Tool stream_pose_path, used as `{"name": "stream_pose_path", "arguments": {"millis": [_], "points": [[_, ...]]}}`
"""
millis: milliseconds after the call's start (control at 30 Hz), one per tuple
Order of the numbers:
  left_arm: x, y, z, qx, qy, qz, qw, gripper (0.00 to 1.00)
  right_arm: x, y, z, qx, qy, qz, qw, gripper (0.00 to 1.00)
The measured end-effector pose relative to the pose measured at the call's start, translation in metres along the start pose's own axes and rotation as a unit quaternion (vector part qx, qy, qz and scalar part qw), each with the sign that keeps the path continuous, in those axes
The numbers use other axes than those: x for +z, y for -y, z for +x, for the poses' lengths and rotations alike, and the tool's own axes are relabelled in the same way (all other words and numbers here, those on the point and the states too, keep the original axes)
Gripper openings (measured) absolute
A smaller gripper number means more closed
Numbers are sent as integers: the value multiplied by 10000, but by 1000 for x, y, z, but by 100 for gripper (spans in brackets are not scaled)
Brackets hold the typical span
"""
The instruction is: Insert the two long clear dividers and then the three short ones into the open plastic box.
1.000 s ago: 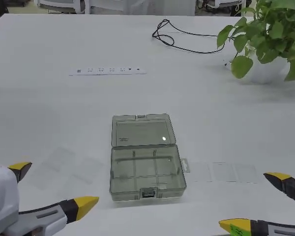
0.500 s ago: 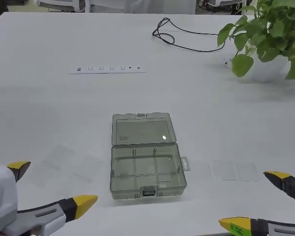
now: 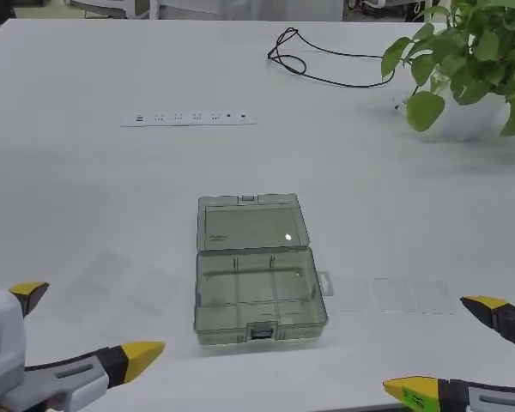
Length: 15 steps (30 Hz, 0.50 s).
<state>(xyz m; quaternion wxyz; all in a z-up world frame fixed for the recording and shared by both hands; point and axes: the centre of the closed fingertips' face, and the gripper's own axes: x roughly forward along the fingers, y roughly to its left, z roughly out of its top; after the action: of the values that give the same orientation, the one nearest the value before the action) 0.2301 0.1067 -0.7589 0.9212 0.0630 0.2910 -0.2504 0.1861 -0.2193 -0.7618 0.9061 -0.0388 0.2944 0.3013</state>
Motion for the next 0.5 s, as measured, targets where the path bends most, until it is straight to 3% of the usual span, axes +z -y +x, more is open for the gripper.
{"name": "stream_pose_path", "arguments": {"millis": [500], "points": [[-11,-4,15,-177,-541,156,9983,92,-1,1,2,56,-36,5,10000,100]]}}
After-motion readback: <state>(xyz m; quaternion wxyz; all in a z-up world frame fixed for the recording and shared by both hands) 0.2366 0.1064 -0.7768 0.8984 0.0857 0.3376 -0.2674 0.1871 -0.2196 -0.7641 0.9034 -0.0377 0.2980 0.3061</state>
